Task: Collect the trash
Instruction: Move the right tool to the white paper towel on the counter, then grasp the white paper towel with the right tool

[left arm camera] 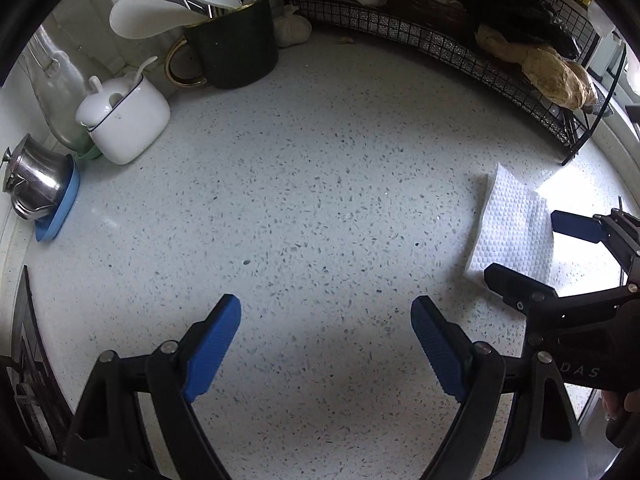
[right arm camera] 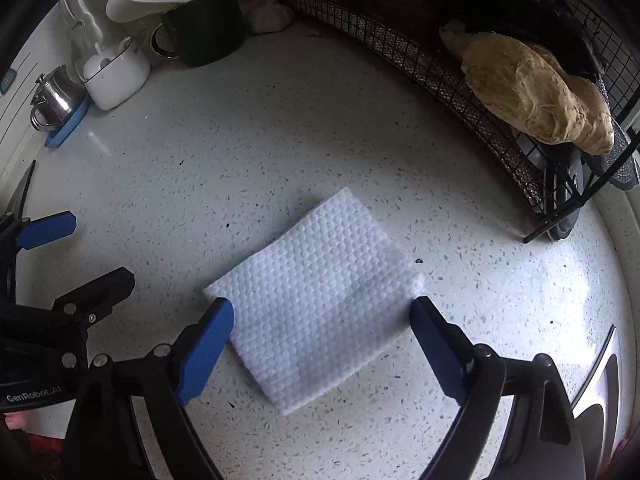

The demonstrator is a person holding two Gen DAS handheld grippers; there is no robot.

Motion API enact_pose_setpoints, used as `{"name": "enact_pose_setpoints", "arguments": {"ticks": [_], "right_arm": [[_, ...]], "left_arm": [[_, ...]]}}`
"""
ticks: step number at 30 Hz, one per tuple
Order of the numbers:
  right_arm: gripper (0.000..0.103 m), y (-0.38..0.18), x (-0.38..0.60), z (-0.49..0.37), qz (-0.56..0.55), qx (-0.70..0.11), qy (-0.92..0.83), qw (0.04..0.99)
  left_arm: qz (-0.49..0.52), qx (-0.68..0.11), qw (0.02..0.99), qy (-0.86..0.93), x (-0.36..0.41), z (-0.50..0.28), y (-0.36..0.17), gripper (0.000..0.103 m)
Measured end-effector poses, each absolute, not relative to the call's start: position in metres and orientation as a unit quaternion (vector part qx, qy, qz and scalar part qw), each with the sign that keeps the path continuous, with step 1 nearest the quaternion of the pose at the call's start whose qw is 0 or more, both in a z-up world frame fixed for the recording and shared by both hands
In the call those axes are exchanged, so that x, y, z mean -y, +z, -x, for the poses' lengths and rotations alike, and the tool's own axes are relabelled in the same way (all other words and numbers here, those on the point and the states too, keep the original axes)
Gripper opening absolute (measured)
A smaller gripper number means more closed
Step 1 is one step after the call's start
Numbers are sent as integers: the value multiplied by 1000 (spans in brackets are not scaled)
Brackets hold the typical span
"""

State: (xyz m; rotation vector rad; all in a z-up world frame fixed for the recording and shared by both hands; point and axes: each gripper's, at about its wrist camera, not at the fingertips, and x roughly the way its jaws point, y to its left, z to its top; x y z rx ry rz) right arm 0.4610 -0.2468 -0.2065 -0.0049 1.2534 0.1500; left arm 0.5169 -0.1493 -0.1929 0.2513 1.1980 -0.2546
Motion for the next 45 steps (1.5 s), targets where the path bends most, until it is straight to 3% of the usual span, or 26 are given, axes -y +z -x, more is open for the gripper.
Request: {"name": "enact_pose_setpoints", "arguments": {"ticks": [7,9,12,30,45], "right_arm": [[54,-196,249,-452,10,-580,71,812],[24,-191,249,-448,8,-577,75,813],[9,-189,246,-445,4,-581,84,810],[6,-124,215,-372,-16,-552,104,827],[6,-110,128,-290,13,-532,128,837]], "left_arm": [[-107,-570,805,-121,149,-507,-196,86],[-111,-567,807,-122,149,-502,-193,86],[-107,-561,812,-124,148,-495,-185,86],[-74,-516,841,-147,96,-420,-131,86],[-32,-510,850,-129,4,-318,-110,86]]}}
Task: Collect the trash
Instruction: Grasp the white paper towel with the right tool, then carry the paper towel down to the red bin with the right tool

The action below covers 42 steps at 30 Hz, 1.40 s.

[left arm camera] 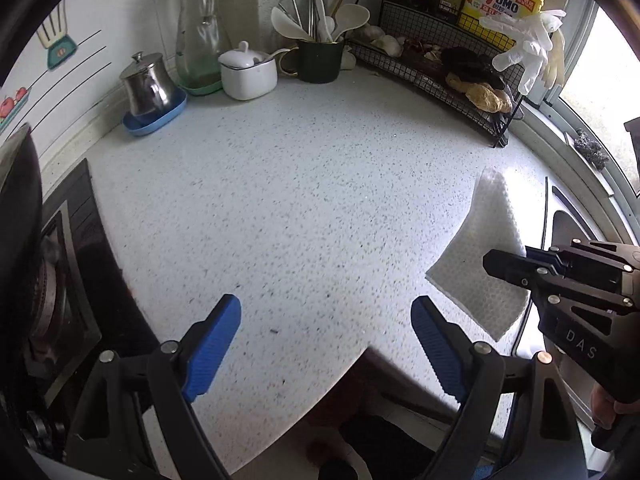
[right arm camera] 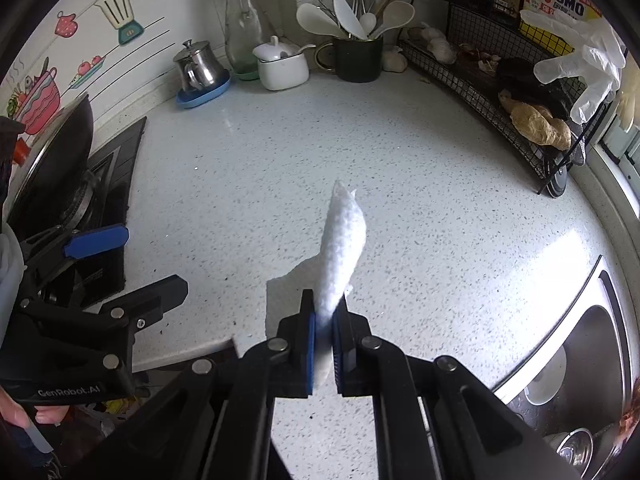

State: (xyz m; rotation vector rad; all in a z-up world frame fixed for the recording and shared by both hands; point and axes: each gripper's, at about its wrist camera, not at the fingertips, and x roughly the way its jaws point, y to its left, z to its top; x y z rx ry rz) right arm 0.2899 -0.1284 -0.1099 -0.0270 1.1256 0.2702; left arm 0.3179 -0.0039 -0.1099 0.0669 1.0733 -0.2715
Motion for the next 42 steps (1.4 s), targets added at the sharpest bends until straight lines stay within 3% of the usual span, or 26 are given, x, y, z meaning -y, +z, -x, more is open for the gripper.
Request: {"name": "enact_pose_setpoints", "arguments": {"ticks": [17,30,42], "right_arm": [[6,-112,38,-174,33,-545,156,823],[6,-170,12,-119,55,-598,180,779],[6,-262,13,-107,49,-623,205,754]], "left_arm": [[9,-520,849,-99,-93,-172,-113,86],[55,-576,813,-67,-119,-109,-176,86],[68,-611,788,-40,-109,-88,-265,86]]}}
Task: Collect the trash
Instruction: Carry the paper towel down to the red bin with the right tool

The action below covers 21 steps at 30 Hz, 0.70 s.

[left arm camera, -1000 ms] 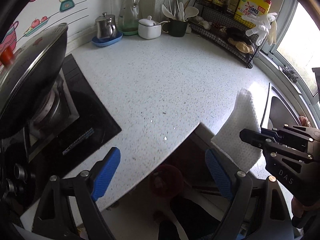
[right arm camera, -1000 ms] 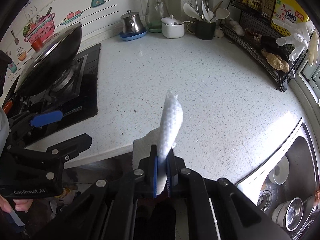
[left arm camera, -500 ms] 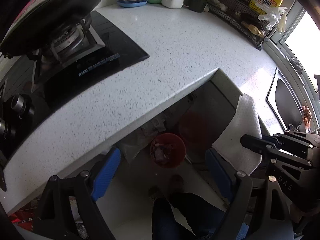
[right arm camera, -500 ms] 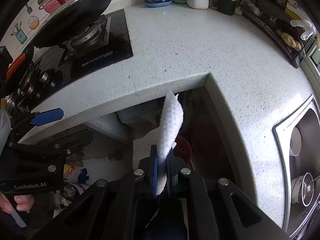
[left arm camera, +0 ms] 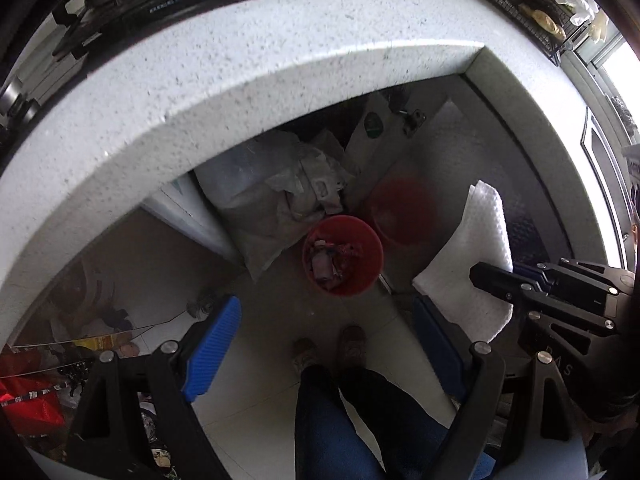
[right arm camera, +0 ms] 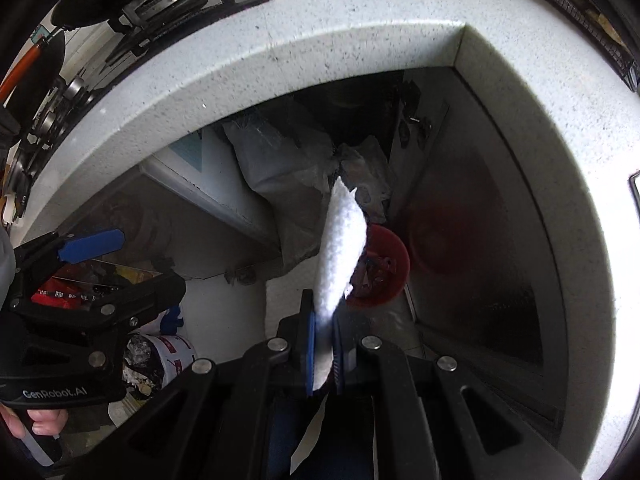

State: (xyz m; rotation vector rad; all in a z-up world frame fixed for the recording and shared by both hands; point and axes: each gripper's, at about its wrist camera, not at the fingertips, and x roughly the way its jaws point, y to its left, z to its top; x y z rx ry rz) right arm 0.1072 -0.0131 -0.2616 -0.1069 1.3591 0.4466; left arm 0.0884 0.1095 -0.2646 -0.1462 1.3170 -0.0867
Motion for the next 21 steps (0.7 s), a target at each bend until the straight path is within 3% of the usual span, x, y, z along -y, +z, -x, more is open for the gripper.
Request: {"name": "enact_pose_setpoints", "arguments": {"ticks": [8,21], "right_arm": [[6,-348,24,-117,37,-623,201,755],[6,-538,25,-155,22,-644,190,740]], "left_arm": [[79,-611,788,-22,-93,-99,-353,86],[77,-623,779,-13,-84,-132,-535,86]]}}
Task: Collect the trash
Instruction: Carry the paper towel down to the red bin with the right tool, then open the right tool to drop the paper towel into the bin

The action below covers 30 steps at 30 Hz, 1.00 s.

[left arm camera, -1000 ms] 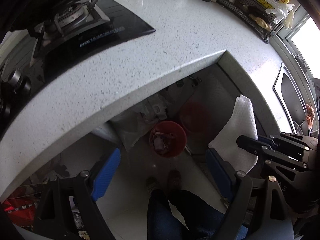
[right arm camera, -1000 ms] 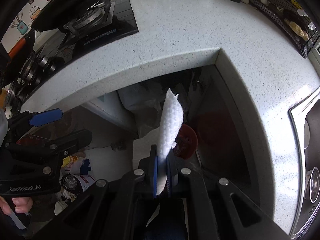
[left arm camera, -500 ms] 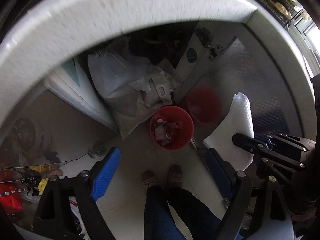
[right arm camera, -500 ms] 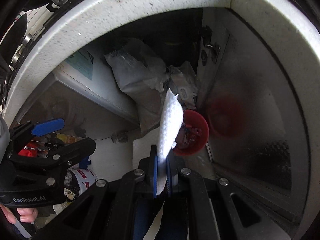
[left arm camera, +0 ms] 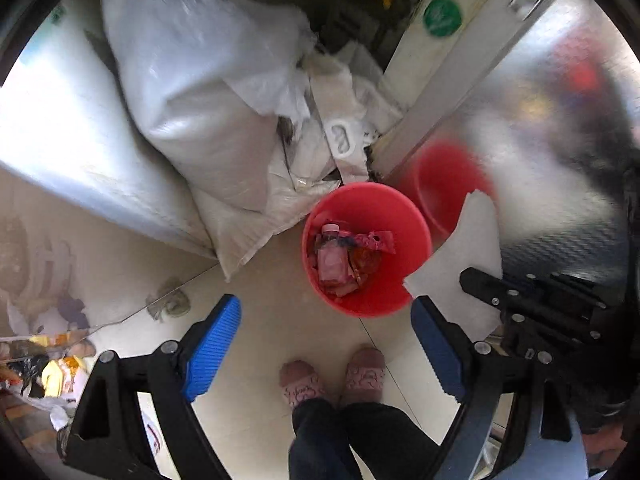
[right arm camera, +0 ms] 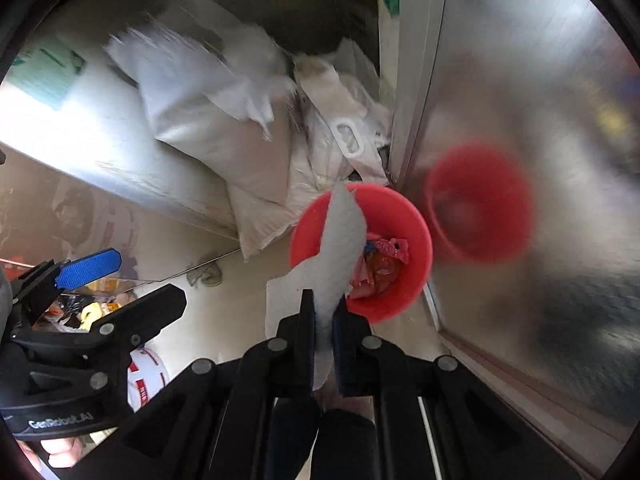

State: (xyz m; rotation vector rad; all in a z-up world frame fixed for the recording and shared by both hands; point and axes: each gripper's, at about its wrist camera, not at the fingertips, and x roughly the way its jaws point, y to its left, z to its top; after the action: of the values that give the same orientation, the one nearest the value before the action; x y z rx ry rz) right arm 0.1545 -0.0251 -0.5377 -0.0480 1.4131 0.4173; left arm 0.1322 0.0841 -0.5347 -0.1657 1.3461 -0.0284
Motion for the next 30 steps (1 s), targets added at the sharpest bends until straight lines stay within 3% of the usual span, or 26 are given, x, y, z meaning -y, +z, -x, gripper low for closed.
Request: {"name": "enact_pose_setpoints", "arguments": {"ticks": [7,17,19,21,23,30], "right_arm": [[6,-634,22,-178,38,-646,199,736],[8,-695,28,-181,36,-647,195,736],[19,-700,28,-182,37,-646,194,737],[47,-700,29,-181,33,-638,194,745],[60,-699,30,-182,38,-634,193,748],[84,-676,28,-175,82,-620,189,757]], "left_arm": [[56,-617,785,-11,-84,-156,-623,86],[33,-615,788,-16,-82,-173,-693,86],[29,-615,788,-17,-80,-174,-699,86],[27,-615,788,-23,-81,-175,-702,86],[22,-616,787,-22,-80,-175,-704,86],[17,-616,787,-13,-83,-162,-682,86]]}}
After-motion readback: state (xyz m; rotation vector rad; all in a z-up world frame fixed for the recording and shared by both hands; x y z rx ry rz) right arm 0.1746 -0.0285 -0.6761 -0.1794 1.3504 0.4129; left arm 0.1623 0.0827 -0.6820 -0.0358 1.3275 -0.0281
